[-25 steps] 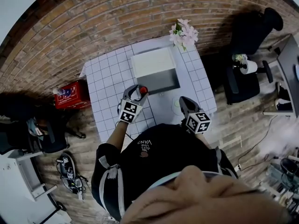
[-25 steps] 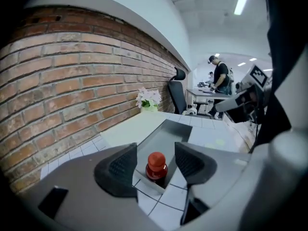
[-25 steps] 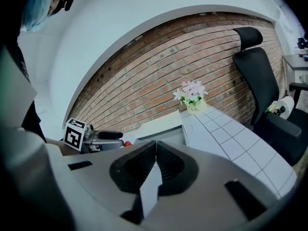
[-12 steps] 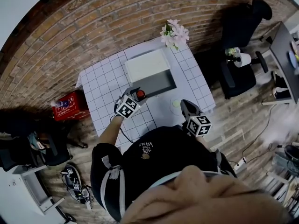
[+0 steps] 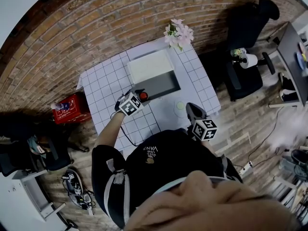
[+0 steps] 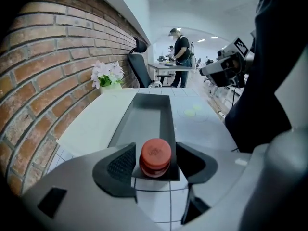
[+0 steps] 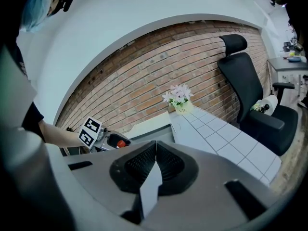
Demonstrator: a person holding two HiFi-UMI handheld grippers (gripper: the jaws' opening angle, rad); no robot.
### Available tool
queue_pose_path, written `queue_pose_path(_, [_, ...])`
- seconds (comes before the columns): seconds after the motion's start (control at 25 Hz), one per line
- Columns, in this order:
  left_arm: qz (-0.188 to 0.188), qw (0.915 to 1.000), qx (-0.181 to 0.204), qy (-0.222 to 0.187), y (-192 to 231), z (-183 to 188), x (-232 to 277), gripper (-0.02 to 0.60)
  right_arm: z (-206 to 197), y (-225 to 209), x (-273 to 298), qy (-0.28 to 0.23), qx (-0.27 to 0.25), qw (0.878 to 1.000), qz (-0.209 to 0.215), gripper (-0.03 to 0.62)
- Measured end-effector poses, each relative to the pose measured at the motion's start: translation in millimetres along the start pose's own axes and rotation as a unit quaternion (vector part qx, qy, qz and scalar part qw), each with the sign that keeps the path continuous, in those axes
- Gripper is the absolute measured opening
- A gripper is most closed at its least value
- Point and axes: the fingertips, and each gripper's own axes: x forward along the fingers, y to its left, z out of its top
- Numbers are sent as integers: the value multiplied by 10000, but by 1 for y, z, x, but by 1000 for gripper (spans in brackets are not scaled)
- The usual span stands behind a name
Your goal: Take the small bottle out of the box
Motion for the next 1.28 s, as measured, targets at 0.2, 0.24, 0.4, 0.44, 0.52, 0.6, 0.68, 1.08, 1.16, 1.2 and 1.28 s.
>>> queue_pose_path(0.2, [-158,9997,-11,168,-2,-7,3,253,-2,0,-1,7,29,10000,-2,3])
queue_pose_path(0.24, [-193,9997,-17,180,-2,-7,3,253,-2,0,-1,3,29,10000,-2,3])
queue_pose_path(0.4, [-381,9991,8,198,-3,-1,-1,253,-2,0,-2,13,4,10000,11,3])
queue_pose_path(0.44, [-414,9990,-7,189,-2,0,-2,253,-3,0,-3,24,-2,10000,14,3])
queue_pose_path(0.52, [-421,9990,-52,147,0,0,-1,218,-4,1,-3,39,-15,10000,26,3])
queue_pose_path(0.6, [-413,9991,-72,106,2,1,0,218,-4,1,-3,46,-28,10000,43,3])
queue_pose_path(0.68, [-422,9990,-42,162,1,0,-1,218,-4,2,-3,50,-40,10000,53,3])
queue_pose_path(1.08, [-250,9991,223,263,-3,-6,3,213,-3,8,-4,88,-74,9999,91,3])
queue_pose_path(1.16, [-225,9991,280,238,-3,-5,2,212,-4,9,-5,76,-69,9999,79,3])
queue_pose_path(1.2, [-222,9991,286,232,-4,-5,1,212,-5,10,-5,61,-67,9999,60,3])
queue_pose_path(1.28, [-211,9992,263,216,-5,-5,-2,212,-6,11,-7,32,-60,10000,20,3])
